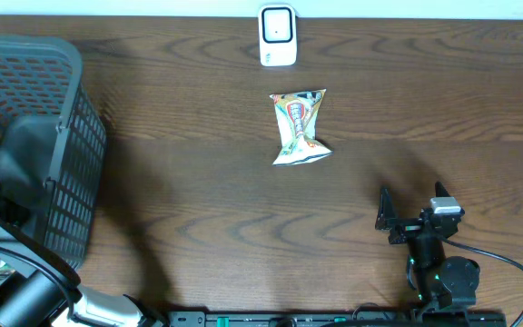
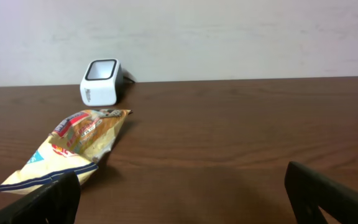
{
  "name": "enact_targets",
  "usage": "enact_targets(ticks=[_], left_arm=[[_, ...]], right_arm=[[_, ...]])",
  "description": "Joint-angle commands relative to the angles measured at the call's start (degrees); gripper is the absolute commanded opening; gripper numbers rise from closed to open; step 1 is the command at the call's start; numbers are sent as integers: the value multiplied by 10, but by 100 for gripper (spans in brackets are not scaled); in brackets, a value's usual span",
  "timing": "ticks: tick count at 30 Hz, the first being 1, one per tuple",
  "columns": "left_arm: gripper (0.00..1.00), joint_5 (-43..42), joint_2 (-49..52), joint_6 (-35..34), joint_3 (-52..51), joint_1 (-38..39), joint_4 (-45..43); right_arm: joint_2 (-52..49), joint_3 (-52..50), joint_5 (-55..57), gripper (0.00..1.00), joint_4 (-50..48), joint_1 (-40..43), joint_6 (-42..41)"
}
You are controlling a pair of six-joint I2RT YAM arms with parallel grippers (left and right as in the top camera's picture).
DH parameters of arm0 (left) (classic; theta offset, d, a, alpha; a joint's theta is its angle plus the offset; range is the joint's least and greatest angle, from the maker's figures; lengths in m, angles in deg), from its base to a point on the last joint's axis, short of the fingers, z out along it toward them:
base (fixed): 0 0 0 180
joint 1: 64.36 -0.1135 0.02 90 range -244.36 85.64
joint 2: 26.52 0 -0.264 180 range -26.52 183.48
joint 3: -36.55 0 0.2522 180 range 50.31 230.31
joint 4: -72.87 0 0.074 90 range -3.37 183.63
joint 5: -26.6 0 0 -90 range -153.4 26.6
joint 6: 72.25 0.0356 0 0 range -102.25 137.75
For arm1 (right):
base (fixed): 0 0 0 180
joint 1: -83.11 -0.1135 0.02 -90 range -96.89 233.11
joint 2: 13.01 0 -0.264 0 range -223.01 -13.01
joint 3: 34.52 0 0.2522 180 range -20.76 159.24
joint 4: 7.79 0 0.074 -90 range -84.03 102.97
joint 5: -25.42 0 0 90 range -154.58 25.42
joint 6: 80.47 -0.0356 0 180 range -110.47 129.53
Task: Scan the item barcode
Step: 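Reach the left gripper into the basket and grasp the green tissue pack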
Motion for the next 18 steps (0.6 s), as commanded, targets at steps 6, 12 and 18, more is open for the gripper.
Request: enact_targets(ticks=[6,12,18], left_arm=[[54,7,5,-10,-19,-16,-14],[25,-4,5,-14,-19,-23,-11],[8,-23,4,-14,-19,-23,-9]], right_arm=[[1,-1,0,99,2,3,-8],[1,-1,0,99,2,3,-8],[1,-1,0,99,2,3,-8]])
